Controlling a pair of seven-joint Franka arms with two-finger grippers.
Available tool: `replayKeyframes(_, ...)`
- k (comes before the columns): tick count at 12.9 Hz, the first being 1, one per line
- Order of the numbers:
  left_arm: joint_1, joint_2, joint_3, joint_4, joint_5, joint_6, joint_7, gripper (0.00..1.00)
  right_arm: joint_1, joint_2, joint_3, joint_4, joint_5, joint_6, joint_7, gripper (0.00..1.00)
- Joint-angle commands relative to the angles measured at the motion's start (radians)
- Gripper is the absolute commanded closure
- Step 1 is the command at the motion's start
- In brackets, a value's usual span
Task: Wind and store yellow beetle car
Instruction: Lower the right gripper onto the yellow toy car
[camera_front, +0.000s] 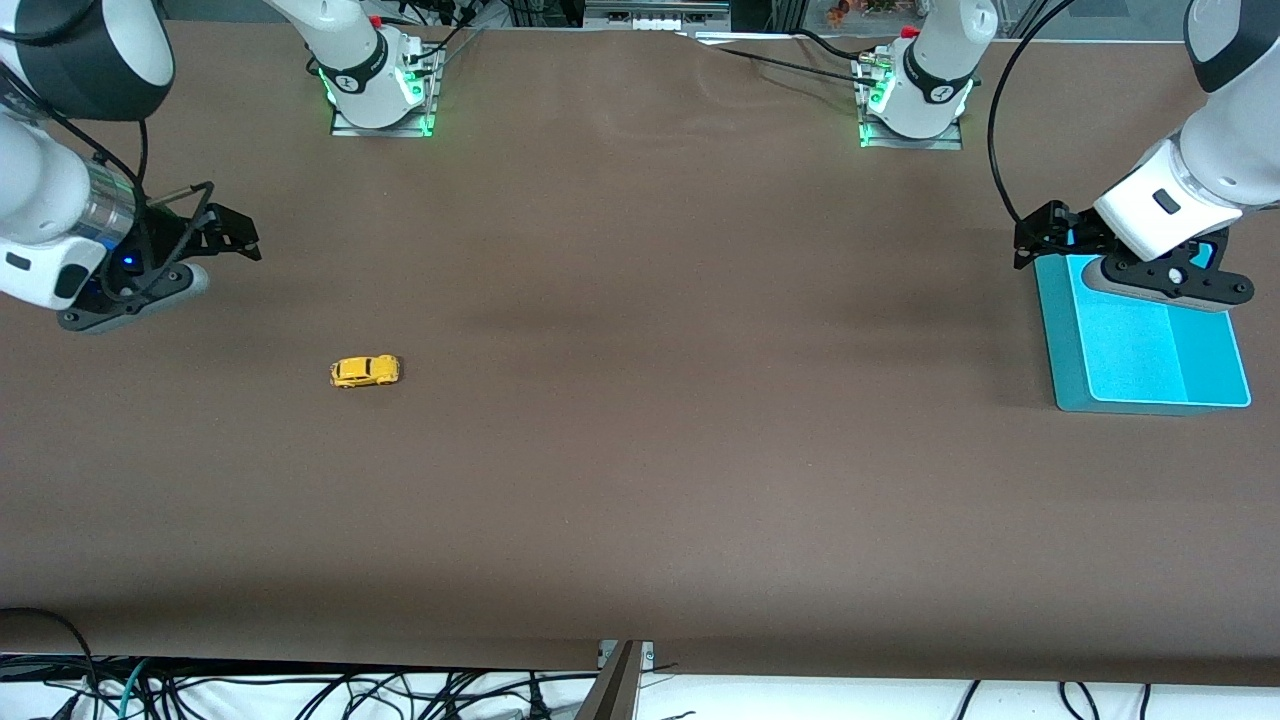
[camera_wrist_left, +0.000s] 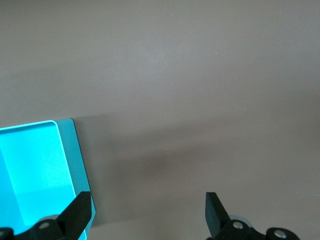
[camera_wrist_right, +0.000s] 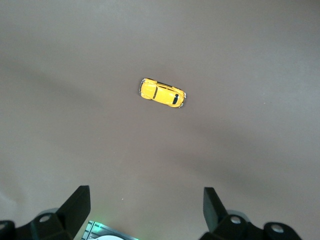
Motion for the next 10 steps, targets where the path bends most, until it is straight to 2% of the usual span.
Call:
replayKeyframes(1,-0.003,0.007,0.000,0.024,0.001,-0.023,0.000,0.00,0.007,-0.012,0.004,-0.093,0.014,0.099,-0.047,0.00)
replayKeyframes(4,-0.003,0.006,0.001,0.024,0.000,-0.034,0.001,0.00,0.001,-0.080,0.044,-0.342,0.014,0.308,-0.118,0.00)
replayKeyframes(8,-0.003,0.006,-0.002,0.026,-0.003,-0.037,-0.010,0.00,-0.012,-0.061,0.089,-0.520,0.012,0.555,-0.375,0.00)
replayKeyframes(10,-0.011,0.009,-0.011,0.043,0.000,-0.037,-0.022,0.00,-0.068,0.003,0.131,-0.548,0.012,0.664,-0.570,0.00)
